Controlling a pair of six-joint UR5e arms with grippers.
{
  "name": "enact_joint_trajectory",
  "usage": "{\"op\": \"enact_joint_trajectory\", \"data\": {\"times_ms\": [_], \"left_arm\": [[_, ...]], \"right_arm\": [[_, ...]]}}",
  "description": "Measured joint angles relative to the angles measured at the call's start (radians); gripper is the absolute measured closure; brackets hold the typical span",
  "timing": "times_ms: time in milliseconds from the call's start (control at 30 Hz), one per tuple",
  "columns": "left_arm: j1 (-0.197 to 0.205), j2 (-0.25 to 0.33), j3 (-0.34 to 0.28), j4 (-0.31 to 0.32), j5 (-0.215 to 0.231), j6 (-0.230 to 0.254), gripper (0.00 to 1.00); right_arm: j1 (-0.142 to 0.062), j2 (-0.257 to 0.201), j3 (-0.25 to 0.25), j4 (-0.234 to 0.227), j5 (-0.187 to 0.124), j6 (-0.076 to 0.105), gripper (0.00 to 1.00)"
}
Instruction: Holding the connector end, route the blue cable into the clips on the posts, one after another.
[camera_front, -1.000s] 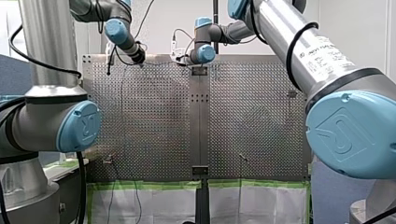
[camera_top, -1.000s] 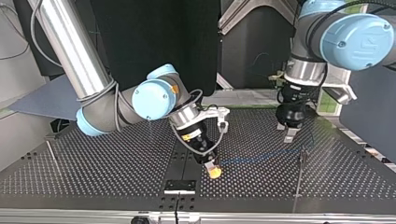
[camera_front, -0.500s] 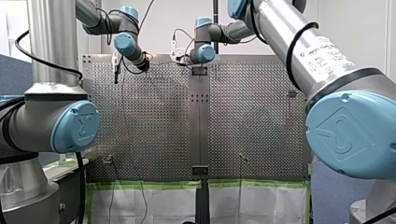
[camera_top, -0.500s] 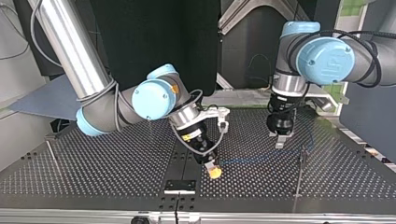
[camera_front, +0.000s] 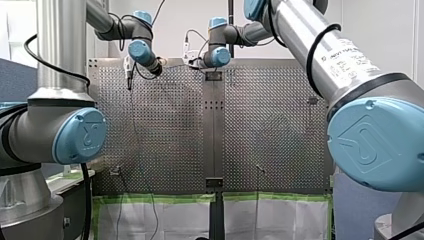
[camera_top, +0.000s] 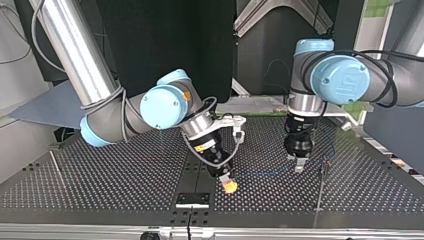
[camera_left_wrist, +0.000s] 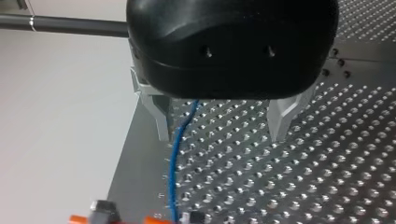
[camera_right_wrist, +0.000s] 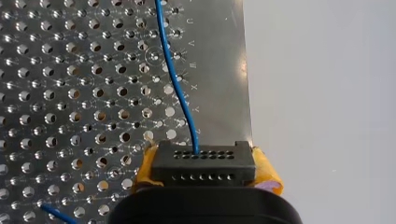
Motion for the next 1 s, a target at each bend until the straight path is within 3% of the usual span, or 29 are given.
{"op": "enact_joint_trajectory", "data": {"times_ms": [267,1000], "left_arm": [[-0.001,-0.026,0.042,0.0,-0.016,-0.002,0.0],[-0.004,-0.033,0.045,0.038,-0.058,0.005,0.0]], "right_arm": [[-0.003,0.001,0.0,-0.001,0.0,0.001,1.0],[-0.002,0.001,-0.001,0.0,0.0,0.002,1.0]]}}
